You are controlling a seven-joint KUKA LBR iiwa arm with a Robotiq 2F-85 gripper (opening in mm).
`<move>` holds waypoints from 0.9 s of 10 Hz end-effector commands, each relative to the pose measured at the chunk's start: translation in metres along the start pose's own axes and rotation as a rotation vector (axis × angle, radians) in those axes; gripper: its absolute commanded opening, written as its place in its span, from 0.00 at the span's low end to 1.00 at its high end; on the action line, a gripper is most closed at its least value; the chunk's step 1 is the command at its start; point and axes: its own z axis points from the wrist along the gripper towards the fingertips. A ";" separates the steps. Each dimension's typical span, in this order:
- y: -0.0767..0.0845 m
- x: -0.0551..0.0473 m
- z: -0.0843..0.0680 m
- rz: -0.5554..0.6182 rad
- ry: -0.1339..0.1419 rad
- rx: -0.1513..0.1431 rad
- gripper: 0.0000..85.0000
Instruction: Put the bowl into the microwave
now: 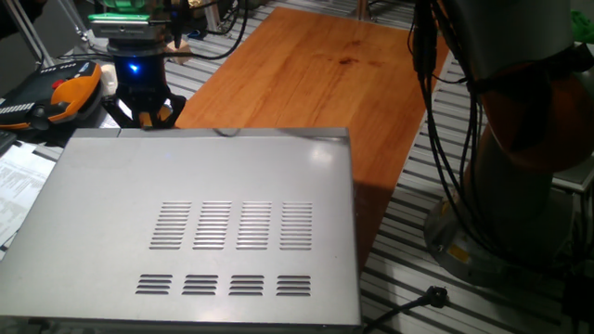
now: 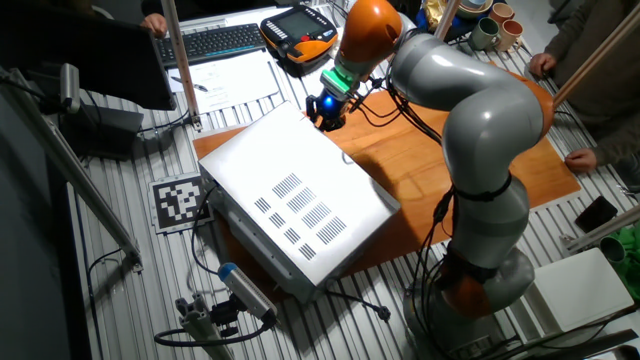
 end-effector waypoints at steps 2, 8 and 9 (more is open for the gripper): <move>0.000 -0.003 0.000 -0.002 -0.018 -0.003 0.00; 0.001 -0.017 -0.004 -0.030 -0.098 -0.026 0.00; 0.002 -0.020 -0.006 -0.048 -0.101 -0.017 0.00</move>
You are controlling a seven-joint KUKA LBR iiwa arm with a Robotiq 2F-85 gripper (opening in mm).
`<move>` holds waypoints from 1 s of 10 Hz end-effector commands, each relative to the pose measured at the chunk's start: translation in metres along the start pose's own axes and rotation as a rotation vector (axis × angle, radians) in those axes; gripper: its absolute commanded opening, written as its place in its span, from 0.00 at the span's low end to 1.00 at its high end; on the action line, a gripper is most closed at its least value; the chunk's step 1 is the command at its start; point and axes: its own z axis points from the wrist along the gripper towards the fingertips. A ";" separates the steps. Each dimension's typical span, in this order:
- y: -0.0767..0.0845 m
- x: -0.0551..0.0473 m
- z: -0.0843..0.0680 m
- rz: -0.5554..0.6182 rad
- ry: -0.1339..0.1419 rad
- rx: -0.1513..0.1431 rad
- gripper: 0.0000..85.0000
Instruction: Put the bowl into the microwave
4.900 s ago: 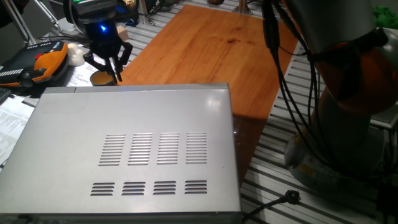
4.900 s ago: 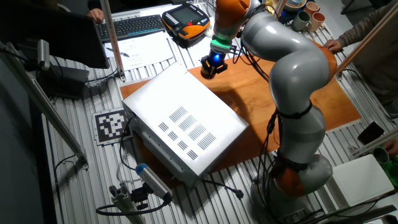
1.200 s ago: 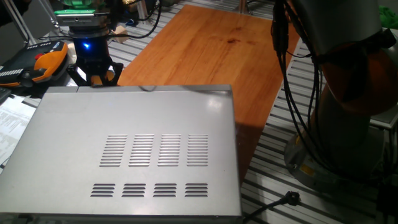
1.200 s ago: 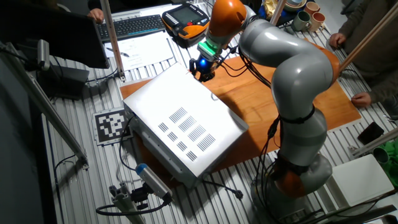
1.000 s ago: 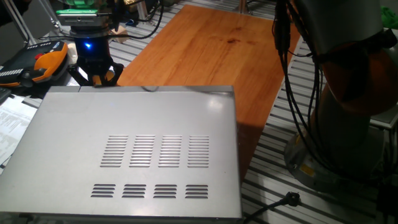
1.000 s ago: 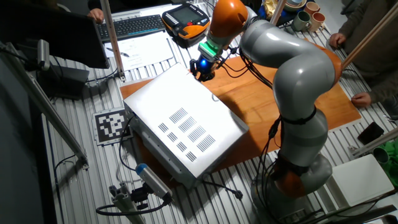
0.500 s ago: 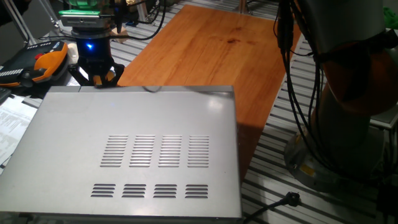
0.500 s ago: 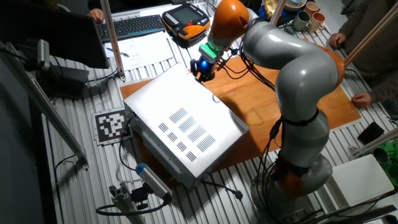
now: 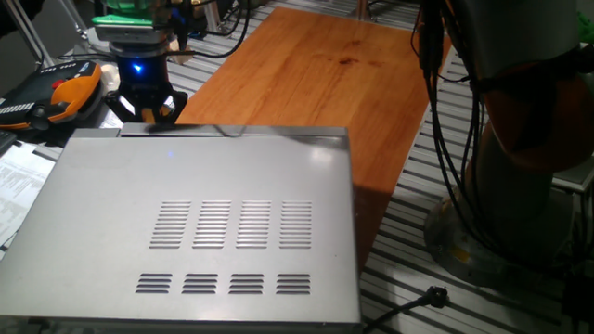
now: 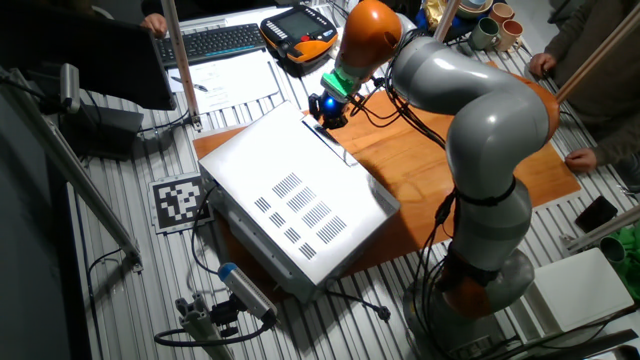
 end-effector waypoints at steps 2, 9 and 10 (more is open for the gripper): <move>0.002 -0.013 -0.005 -0.015 0.001 0.016 0.20; -0.002 -0.031 -0.015 -0.014 0.006 0.031 0.80; -0.004 -0.033 -0.019 -0.015 0.021 0.013 0.80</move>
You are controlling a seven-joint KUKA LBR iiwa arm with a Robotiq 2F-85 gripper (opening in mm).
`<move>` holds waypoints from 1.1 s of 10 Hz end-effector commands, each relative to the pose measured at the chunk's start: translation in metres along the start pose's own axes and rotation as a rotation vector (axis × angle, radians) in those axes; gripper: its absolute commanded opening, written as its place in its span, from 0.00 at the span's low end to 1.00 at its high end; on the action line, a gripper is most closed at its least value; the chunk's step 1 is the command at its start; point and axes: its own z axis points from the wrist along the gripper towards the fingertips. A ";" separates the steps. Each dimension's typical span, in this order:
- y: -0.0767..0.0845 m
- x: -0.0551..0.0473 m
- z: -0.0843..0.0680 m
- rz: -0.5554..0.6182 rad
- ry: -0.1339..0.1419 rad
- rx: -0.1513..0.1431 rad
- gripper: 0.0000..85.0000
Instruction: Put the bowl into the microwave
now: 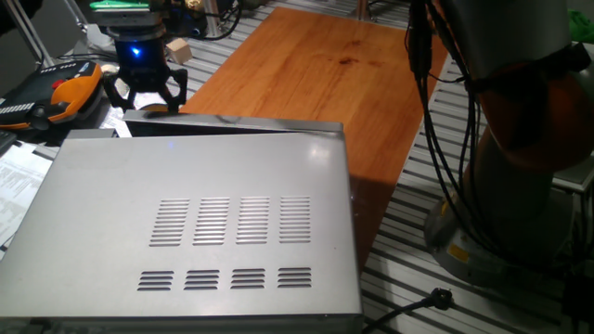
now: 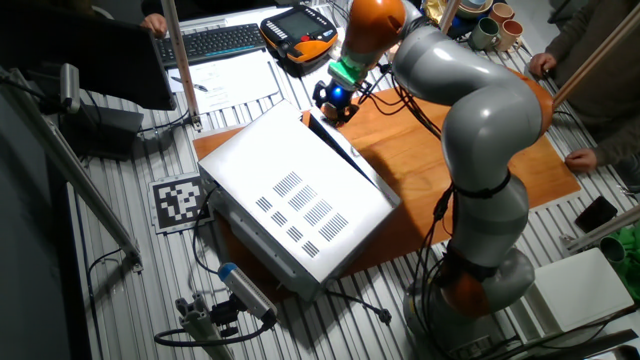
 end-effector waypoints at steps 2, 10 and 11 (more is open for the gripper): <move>-0.004 0.000 -0.004 -0.016 0.010 -0.006 0.60; -0.009 -0.003 -0.006 -0.340 0.029 0.080 0.00; -0.009 -0.003 -0.006 -0.369 0.016 0.097 0.00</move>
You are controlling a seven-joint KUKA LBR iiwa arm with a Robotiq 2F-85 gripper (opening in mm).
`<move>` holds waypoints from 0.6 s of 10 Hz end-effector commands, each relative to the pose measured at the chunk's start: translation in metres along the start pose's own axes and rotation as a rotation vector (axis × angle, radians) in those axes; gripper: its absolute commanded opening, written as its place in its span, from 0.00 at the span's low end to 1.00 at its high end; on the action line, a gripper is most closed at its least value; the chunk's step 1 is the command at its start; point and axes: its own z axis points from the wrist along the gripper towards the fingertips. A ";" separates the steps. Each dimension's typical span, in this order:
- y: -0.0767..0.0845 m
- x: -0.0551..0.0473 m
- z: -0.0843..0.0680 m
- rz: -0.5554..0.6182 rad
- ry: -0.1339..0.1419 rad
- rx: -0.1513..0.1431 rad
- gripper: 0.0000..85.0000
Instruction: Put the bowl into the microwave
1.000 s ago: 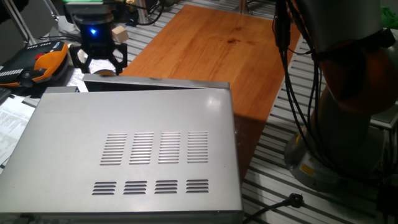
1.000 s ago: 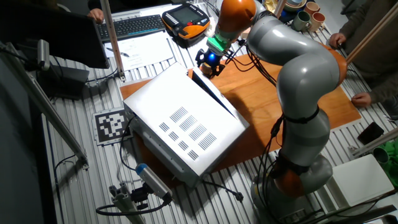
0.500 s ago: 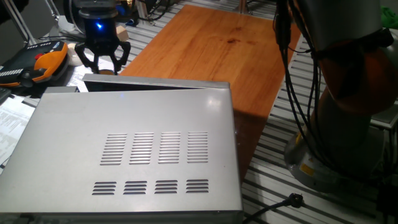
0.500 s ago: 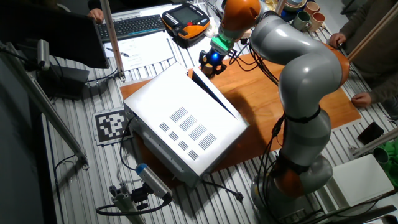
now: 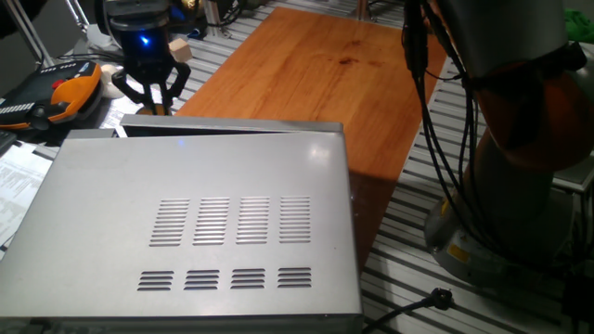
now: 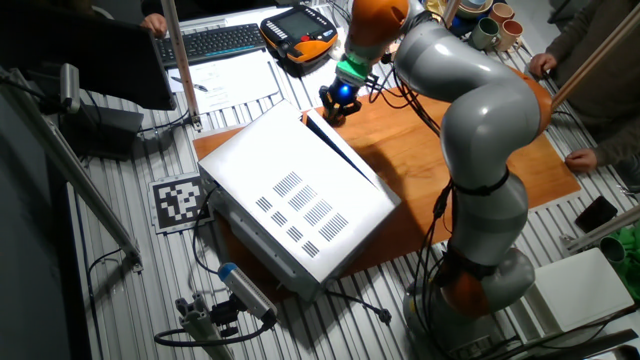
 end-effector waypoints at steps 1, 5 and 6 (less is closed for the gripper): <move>0.000 0.000 0.000 -0.082 0.007 0.013 0.00; 0.000 0.000 0.000 -0.117 0.044 -0.023 0.00; 0.000 0.000 0.000 -0.091 0.071 -0.037 0.00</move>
